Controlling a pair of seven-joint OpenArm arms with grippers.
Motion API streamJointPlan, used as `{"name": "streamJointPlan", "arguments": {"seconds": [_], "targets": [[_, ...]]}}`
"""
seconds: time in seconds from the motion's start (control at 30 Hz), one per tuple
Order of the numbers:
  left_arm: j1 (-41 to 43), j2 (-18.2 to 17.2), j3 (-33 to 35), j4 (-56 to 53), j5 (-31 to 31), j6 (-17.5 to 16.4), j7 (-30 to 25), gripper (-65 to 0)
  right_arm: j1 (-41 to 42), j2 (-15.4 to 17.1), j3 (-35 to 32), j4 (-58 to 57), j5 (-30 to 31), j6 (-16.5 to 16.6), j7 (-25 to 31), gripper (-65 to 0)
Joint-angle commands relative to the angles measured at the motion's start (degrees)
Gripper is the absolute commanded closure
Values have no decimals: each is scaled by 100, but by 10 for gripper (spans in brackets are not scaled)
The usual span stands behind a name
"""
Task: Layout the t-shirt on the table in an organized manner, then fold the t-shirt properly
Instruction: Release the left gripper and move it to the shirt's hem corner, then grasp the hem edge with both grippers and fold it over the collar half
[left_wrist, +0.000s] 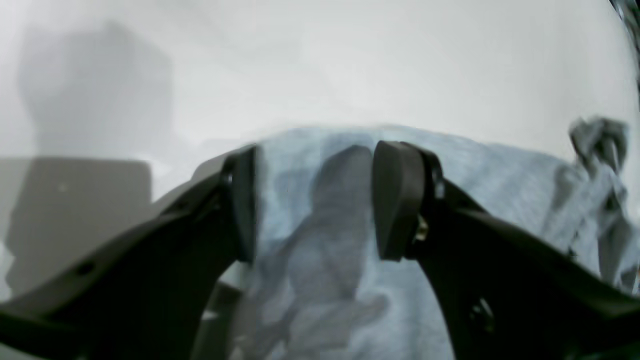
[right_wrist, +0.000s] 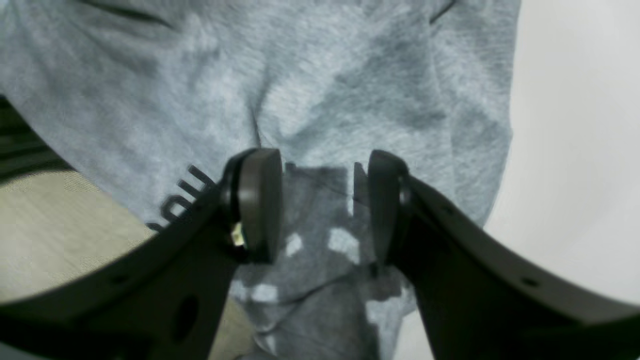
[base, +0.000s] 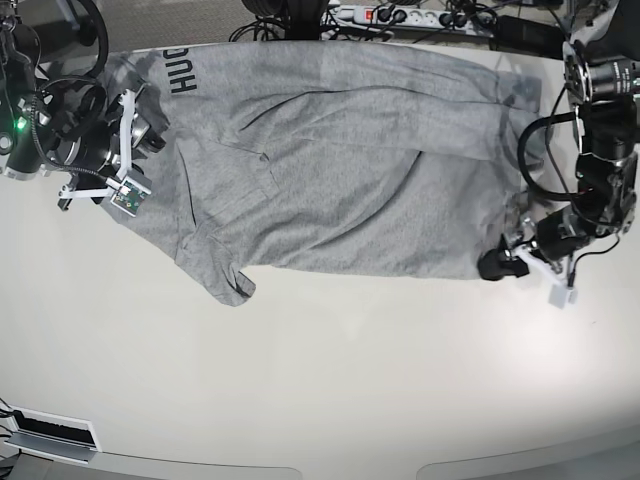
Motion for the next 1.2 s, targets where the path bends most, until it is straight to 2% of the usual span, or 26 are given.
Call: {"name": "streamJointPlan", "arguments": {"seconds": [0.0,0.07,0.1,0.2,0.3,0.33,0.5,0.6,0.7,0.8,1.0,1.07,1.17], "targets": [[-52,-35,199,28,125,-13,160,-350,50,83,55,85,50,-76,59,-303],[-55,-66,509,74,55,-7,162,-302,52,85,55,85,11,-238,72,-303],[-52,-79,612,120,39,-7,162,-245,55,81,55,85,-52,-348,98,-303],[-55,-85,678,258,42,61,162,-8,52,15,55,85,-721,-905,516,-303],[-74,-85,667,302,44,66,162,0,90,-160,55,79,-1397,-1561,949,-304],[-87,-83,667,302,44,107,164,0,155,-227,55,48,-1471,-1663,966,-305],[-129,-83,667,302,46,428,168,0,822,-601,55,-656,-1478,-1703,968,-384],[-129,-85,667,302,79,444,181,0,1456,-800,55,-1558,-1303,-1687,1005,-416],[-129,-85,667,302,179,444,184,0,2153,-994,55,-2588,-887,-1530,1005,-422],[-129,-83,667,302,181,444,179,0,2793,-1152,55,-3624,-498,-1154,1005,-422],[-129,-85,667,302,175,444,184,0,3668,-1255,55,-5488,326,-214,1008,-422],[-127,-85,667,302,175,442,186,0,3792,-1274,55,-5932,348,-66,1088,-422],[-131,-83,667,302,168,444,179,0,3845,-1285,55,-6354,352,-52,1412,-422]]}}
